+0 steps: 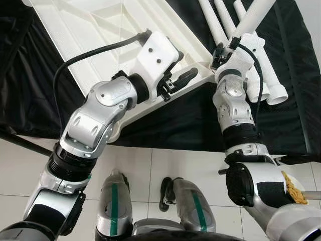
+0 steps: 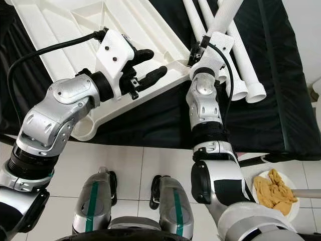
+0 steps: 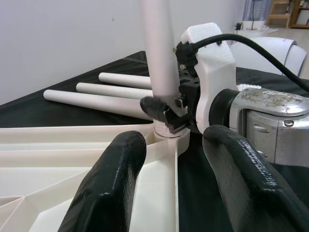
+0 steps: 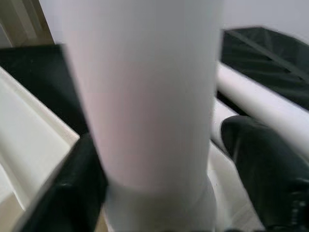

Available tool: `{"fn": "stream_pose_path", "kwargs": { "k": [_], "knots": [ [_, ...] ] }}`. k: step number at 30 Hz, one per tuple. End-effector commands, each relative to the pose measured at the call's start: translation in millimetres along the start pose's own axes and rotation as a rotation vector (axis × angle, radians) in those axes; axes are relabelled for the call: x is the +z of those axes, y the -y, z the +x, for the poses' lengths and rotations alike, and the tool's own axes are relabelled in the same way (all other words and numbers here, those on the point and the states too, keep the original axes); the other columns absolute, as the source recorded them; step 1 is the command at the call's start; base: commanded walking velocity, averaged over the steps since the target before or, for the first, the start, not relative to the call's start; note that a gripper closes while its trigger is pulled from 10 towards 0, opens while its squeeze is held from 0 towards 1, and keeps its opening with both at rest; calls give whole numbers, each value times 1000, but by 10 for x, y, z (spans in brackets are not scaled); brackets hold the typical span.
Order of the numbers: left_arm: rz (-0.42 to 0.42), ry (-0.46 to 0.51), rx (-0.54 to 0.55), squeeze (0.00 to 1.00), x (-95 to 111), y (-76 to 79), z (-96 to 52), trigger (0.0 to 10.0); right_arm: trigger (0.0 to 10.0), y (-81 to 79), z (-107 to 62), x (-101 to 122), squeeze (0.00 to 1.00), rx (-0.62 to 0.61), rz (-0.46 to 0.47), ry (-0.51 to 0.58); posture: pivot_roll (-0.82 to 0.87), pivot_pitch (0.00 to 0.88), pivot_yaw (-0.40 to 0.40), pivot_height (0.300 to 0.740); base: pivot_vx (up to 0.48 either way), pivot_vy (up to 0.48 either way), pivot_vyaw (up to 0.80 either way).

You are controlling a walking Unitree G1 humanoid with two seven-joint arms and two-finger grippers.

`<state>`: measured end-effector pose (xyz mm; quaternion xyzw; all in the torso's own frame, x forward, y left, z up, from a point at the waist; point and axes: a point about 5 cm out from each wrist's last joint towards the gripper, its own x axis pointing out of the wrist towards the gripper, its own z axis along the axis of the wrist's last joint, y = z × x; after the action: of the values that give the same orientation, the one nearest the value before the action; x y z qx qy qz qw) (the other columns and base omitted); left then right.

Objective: Building children table

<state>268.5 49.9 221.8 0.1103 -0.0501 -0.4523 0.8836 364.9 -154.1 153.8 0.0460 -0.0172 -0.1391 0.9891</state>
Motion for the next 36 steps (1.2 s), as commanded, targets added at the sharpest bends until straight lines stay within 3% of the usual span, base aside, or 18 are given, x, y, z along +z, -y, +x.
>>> {"fn": "stream_pose_path", "kwargs": {
  "k": [1,2,11,12,13,14,31,32,36],
  "knots": [
    [20,11,-3,0,27,17,-6,10000,10000,107,-43,-232,1000,-33,-13,-101,112,80,-79,740,0,0,0],
    [20,11,-3,0,27,15,-5,10000,10000,96,-41,-227,0,-31,-21,-98,113,79,-79,740,0,0,0],
    [22,12,-2,0,30,14,1,10000,10000,65,-31,-210,0,-2,-26,-84,112,77,-80,740,0,0,0],
    [22,13,-2,0,32,14,3,10000,5647,68,-27,-200,0,2,-25,-74,112,76,-80,740,0,0,0],
    [22,14,-2,0,33,14,5,10000,5647,70,-25,-192,0,4,-23,-67,112,76,-80,740,0,0,0],
    [22,15,-2,0,34,16,6,10000,0,68,-22,-189,0,13,-19,-67,111,76,-80,740,0,0,0],
    [26,15,5,0,30,12,12,10000,0,28,-17,-136,0,84,7,-18,113,70,-86,740,0,0,0],
    [26,11,19,0,21,-14,6,10000,10000,27,-24,-115,0,131,5,12,113,70,-86,740,0,0,0],
    [-18,12,42,0,-10,-101,-11,10000,10000,95,-42,-71,0,230,54,73,118,67,-89,740,0,0,0]
  ]
}}
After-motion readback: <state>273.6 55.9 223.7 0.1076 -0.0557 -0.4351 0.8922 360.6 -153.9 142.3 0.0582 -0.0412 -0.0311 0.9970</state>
